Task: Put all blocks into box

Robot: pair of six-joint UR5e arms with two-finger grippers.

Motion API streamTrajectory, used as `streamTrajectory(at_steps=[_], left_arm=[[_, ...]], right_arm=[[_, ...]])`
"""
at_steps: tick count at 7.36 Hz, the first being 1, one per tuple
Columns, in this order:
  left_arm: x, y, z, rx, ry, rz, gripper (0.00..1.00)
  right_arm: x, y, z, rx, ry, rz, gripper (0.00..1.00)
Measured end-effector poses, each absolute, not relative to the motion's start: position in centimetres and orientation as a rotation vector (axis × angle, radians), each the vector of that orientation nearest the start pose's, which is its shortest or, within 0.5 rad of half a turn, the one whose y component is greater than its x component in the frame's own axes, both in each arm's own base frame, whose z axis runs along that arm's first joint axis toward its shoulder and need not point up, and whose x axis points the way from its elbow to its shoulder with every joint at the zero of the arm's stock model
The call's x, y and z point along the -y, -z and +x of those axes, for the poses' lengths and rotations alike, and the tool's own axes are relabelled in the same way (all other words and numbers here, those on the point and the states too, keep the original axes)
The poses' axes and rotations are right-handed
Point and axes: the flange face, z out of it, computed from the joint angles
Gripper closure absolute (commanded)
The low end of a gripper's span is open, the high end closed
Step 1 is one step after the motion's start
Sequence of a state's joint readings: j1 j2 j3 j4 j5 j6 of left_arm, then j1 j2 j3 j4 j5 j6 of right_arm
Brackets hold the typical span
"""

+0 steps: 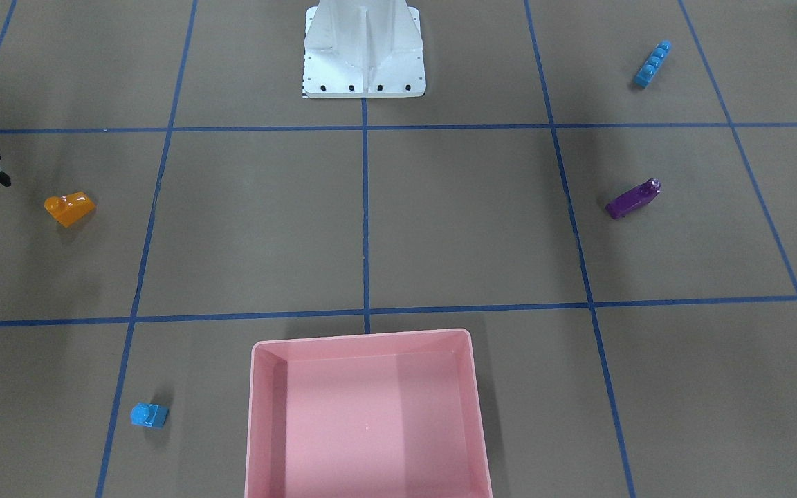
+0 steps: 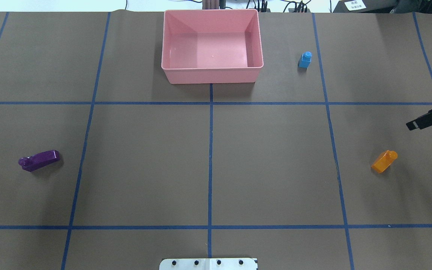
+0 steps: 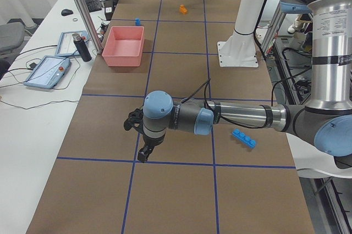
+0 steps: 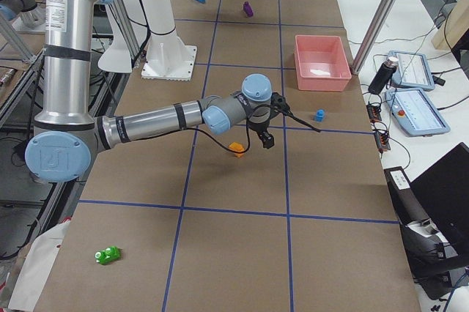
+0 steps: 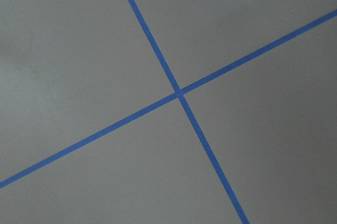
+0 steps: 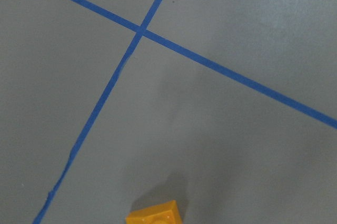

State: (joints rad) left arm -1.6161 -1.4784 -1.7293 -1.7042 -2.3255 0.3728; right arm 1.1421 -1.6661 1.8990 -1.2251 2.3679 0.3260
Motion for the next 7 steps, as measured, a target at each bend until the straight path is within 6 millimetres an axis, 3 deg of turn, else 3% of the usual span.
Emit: streamTrajectory(at_steps=[3,5,7], left_arm=[[46.4,-61.0,-8.3,-0.701,-0.393,0.345,0.00],[46.7,-60.8,-8.1,-0.701,-0.400,0.348,0.00],[46.8,-60.7,-7.9,-0.702,-0.404,0.349,0.00]], right_arm=[[40.8,-50.9,-17.5,0.878,-0.100,-0.010,0.04],[37.3,-53.3,-20.4,0.765,-0.314,-0.006,0.04],[35.3,-54.3,-24.1,0.684,-0.481,0.047,0.04]])
